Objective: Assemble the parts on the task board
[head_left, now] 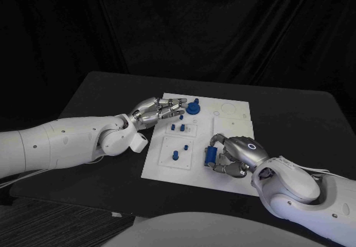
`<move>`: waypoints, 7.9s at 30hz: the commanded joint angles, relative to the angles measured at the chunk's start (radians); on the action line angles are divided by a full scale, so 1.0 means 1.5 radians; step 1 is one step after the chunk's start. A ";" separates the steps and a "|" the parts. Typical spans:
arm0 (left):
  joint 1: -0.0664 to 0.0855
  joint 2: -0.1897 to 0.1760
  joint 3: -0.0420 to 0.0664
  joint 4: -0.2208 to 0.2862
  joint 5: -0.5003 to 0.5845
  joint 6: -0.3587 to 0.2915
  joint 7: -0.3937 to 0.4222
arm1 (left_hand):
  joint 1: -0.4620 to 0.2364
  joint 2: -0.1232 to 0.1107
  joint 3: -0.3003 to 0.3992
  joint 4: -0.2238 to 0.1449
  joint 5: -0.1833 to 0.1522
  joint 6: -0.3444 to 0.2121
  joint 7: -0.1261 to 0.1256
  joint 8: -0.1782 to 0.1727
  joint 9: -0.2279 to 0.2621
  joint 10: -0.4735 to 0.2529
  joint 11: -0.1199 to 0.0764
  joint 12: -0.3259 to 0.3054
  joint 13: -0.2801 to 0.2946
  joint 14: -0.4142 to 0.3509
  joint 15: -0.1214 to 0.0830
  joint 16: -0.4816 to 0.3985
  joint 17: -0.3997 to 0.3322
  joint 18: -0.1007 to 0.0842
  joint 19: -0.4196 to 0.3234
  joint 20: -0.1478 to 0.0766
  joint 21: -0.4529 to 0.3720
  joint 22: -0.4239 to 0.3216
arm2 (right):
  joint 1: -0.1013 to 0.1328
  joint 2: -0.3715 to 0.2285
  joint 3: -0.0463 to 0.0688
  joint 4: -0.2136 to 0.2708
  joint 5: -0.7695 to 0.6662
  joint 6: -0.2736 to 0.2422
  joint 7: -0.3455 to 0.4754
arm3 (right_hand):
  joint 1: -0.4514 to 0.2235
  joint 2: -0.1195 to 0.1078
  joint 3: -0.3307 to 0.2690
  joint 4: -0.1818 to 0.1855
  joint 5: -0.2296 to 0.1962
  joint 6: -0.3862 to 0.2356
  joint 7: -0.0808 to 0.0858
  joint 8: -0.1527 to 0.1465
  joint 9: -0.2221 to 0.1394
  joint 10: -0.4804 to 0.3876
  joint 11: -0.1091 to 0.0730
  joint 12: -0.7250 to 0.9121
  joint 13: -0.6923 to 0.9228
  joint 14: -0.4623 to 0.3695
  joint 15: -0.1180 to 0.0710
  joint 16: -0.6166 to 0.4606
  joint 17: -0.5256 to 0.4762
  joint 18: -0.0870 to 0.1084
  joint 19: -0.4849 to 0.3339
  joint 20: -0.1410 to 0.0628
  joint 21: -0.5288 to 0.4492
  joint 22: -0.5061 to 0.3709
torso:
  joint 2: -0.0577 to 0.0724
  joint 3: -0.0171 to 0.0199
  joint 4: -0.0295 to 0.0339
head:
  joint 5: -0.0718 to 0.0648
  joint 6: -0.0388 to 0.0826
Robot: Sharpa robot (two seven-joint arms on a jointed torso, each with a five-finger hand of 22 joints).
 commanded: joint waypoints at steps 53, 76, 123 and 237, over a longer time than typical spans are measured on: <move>-0.005 0.003 0.000 -0.001 0.003 0.024 -0.008 | 0.009 0.001 0.035 -0.012 0.012 0.004 0.004 0.010 0.008 -0.002 0.009 0.010 0.005 0.009 0.006 0.009 0.009 -0.023 0.012 0.001 0.011 0.011 | -0.004 -0.007 0.000 0.004 0.007 -0.039 0.009 | -0.015 -0.032 -0.038 0.010 -0.254 -0.066 0.000 0.085 -0.129 0.064 0.004 0.008 0.177 0.050 0.005 -0.017 0.064 0.033 0.011 0.003 -0.055 0.054 | -0.001 -0.0004 0.0002 | 0.001 0.000; -0.007 0.006 0.000 -0.001 0.003 0.031 -0.014 | 0.010 0.001 0.042 -0.014 0.012 0.007 0.006 0.011 0.009 0.001 0.012 0.013 0.006 0.010 0.007 0.010 0.009 -0.024 0.014 0.001 0.011 0.012 | -0.004 0.002 0.000 -0.010 0.007 0.004 -0.002 | 0.023 0.001 -0.003 0.007 -0.022 -0.053 0.003 0.104 -0.168 0.064 0.005 0.008 0.177 0.059 0.006 0.011 0.106 0.032 0.016 0.003 -0.049 0.058 | 0.001 -0.0004 0.0010 | 0.000 0.000; -0.010 0.007 0.000 -0.003 0.003 0.037 -0.016 | 0.010 -0.001 0.053 -0.017 0.013 0.006 0.008 0.012 0.008 0.003 0.013 0.014 0.006 0.015 0.013 0.014 0.010 -0.027 0.019 0.002 0.014 0.017 | 0.009 -0.027 0.000 0.028 0.058 -0.064 0.040 | -0.030 -0.001 0.124 0.006 0.215 0.183 -0.006 0.065 -0.201 0.064 0.006 0.008 0.177 0.058 0.006 0.009 0.105 0.025 0.027 0.002 0.001 0.068 | -0.001 -0.0006 0.0014 | 0.000 0.000; -0.013 -0.008 0.001 0.016 0.003 -0.004 0.054 | -0.001 -0.026 0.073 -0.021 0.016 0.013 0.006 0.018 0.009 0.017 0.013 0.024 0.007 0.025 0.007 0.022 0.011 -0.029 0.028 -0.001 0.017 0.020 | 0.160 -0.131 0.000 0.038 0.212 -0.033 0.020 | -0.170 0.076 0.000 0.009 -0.264 0.387 -0.027 -0.101 -0.215 0.064 -0.006 0.008 0.177 0.066 -0.002 0.032 0.141 0.021 0.027 -0.001 0.049 0.076 | -0.001 -0.0004 0.0004 | -0.001 0.000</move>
